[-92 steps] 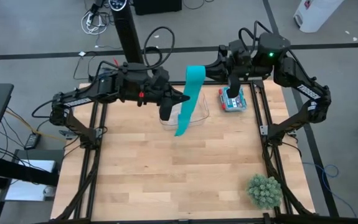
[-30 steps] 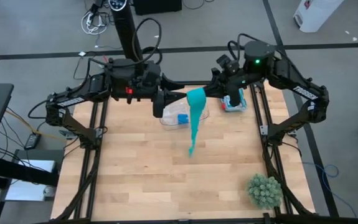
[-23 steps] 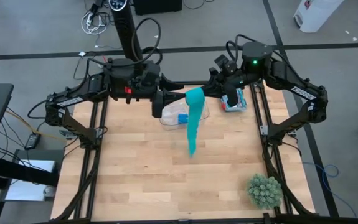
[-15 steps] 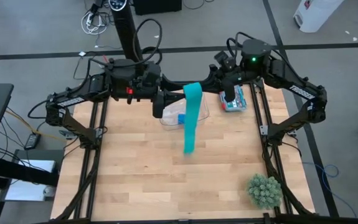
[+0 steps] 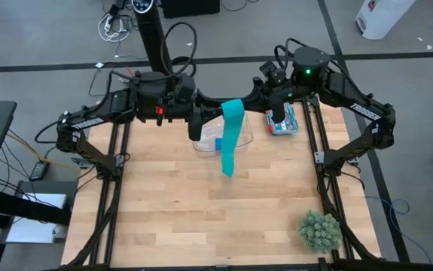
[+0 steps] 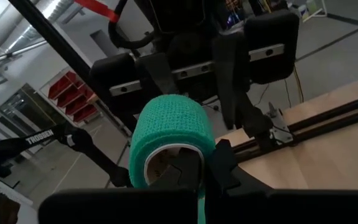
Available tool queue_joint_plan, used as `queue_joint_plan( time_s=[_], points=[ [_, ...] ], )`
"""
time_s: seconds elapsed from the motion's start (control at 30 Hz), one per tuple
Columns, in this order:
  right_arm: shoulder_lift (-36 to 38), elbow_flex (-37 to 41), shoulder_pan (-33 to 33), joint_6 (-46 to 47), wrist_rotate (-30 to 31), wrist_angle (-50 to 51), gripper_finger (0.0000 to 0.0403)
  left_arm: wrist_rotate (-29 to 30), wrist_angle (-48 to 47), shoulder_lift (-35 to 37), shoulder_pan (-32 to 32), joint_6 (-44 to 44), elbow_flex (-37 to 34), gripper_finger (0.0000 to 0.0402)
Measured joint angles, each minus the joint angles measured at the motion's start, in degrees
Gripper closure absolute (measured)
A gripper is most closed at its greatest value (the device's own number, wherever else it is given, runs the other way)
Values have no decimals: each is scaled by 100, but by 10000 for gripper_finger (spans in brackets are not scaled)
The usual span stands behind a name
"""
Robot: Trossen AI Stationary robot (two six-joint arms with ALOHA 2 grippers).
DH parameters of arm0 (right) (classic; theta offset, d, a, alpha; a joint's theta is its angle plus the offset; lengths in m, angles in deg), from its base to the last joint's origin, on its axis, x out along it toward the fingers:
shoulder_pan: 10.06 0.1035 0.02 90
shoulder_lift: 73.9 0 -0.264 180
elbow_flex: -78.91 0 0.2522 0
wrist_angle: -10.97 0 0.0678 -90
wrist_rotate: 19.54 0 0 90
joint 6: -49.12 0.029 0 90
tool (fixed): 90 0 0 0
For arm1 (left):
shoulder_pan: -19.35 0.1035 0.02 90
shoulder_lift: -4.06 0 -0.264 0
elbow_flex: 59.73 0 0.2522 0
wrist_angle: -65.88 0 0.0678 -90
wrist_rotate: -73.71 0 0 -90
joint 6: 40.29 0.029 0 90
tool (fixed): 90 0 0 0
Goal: Roll bandage
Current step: Roll the sky blue bandage
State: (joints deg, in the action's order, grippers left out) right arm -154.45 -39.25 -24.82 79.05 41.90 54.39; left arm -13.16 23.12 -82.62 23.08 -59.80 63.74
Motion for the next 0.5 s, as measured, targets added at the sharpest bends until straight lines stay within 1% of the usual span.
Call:
queue_joint_plan(
  time_s=[0.07, 0.13, 0.2, 0.23, 0.4, 0.5],
  points=[
    [0, 0, 0, -18, -3, -52, 403, -90, 210, -52, 0, 101, 0, 299],
    [6, 0, 0, -46, -28, -66, 399, -162, 328, -91, 0, 129, 0, 335],
    [22, -4, 0, -41, -11, -67, 390, -171, 376, -97, 9, 123, 0, 375],
    [24, -4, -5, -38, 2, -67, 383, -180, 374, -98, 33, 119, 0, 384],
    [53, -18, -82, -14, 5, -71, 335, -263, 403, -80, 141, -153, 0, 385],
    [152, -50, -219, -32, -76, 74, 308, -456, 394, -33, 240, -452, 0, 385]
  ],
)
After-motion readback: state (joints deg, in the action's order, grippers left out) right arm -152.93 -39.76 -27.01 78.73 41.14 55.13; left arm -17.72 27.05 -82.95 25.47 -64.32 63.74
